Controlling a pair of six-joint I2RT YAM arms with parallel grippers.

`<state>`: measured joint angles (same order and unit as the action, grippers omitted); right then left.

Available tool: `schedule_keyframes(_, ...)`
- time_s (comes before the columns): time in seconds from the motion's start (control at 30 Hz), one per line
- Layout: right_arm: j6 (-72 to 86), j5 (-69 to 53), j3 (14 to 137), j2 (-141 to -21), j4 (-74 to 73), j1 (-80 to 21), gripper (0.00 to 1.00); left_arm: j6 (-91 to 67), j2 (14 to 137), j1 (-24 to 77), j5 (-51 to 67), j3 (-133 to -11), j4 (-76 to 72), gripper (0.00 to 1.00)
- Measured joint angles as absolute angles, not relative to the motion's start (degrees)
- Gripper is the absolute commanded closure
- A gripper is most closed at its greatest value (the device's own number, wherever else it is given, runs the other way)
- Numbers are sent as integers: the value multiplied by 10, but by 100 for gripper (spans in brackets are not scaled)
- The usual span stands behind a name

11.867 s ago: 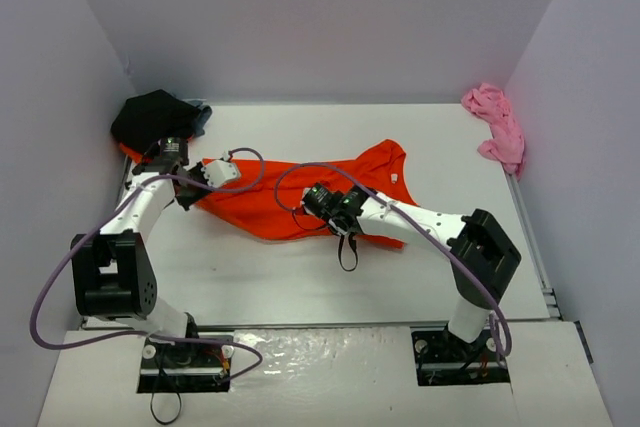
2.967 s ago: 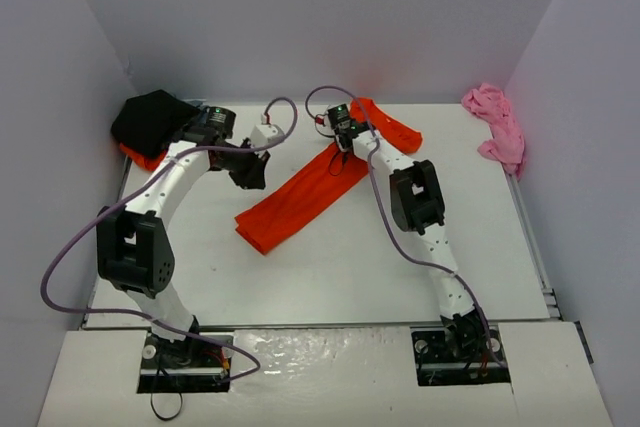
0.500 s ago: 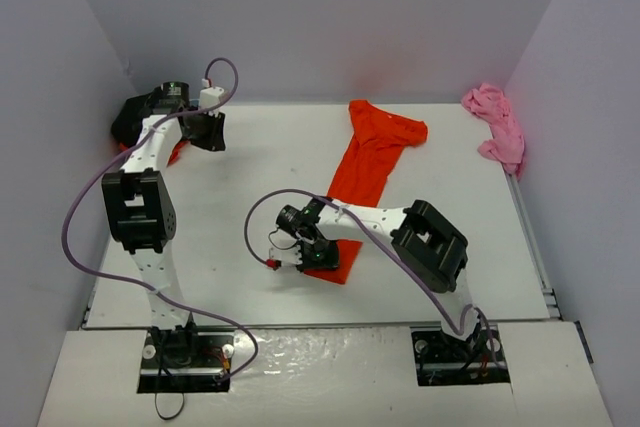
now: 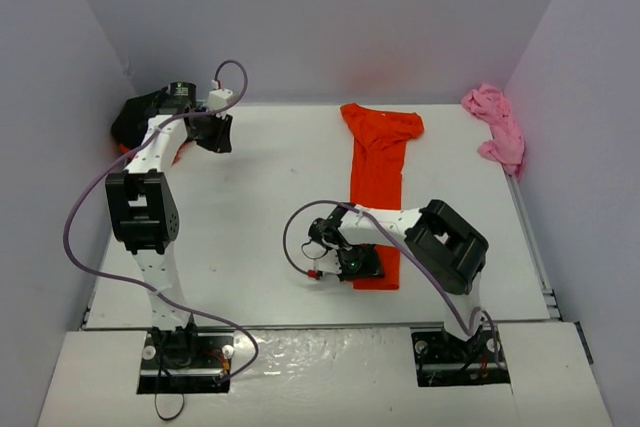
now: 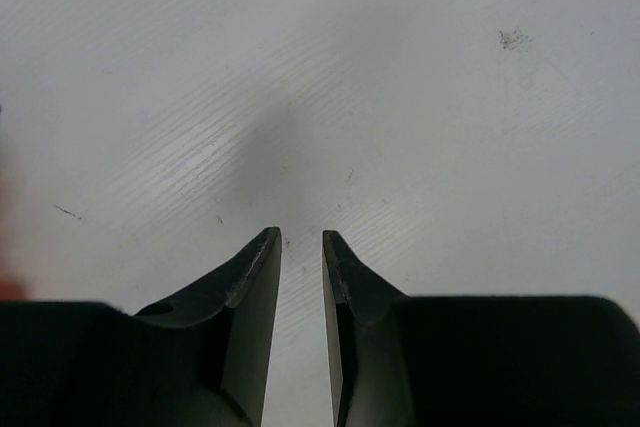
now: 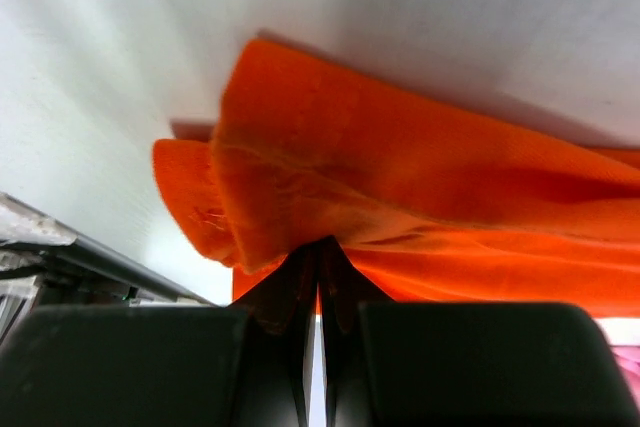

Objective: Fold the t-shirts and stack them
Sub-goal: Fold the tshirt

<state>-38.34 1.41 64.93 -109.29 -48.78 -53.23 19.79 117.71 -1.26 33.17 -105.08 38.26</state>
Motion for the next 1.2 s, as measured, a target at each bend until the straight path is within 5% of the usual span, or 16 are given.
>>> schedule_keyframes(0.07, -374, 34, 649, -1081, -468, -534, 99, 198, 1173, -10, 332, -1043, 375, 72)
schedule_keyframes(0.23, -353, 100, 688, -1030, -409, -540, 88, 194, 1161, -8, 332, -1027, 368, 33)
schedule_keyframes(0.33, -337, 139, 738, -1005, -381, -538, 77, 193, 1142, -8, 333, -1008, 356, 25)
schedule_keyframes(0.5, -329, 193, 774, -982, -342, -532, 66, 196, 1098, 5, 341, -986, 354, 34)
schedule_keyframes(0.6, -328, 201, 769, -981, -340, -526, 68, 209, 1073, 27, 348, -979, 359, 35)
schedule_keyframes(0.67, -329, 202, 754, -979, -338, -525, 94, 224, 1053, 46, 348, -965, 366, 89)
schedule_keyframes(0.7, -329, 203, 745, -979, -339, -523, 100, 229, 1045, 56, 348, -957, 370, 100)
schedule_keyframes(1.0, -332, 202, 759, -1011, -322, -387, 100, 247, 1044, 121, 351, -943, 382, 100)
schedule_keyframes(1.07, -332, 199, 766, -1008, -308, -359, 66, 247, 1067, 121, 353, -973, 398, 100)
schedule_keyframes(1.1, -331, 196, 766, -1005, -304, -351, 59, 248, 1080, 121, 354, -991, 404, 100)
schedule_keyframes(1.2, -331, 174, 755, -993, -314, -355, 60, 247, 1121, 119, 356, -1031, 410, 98)
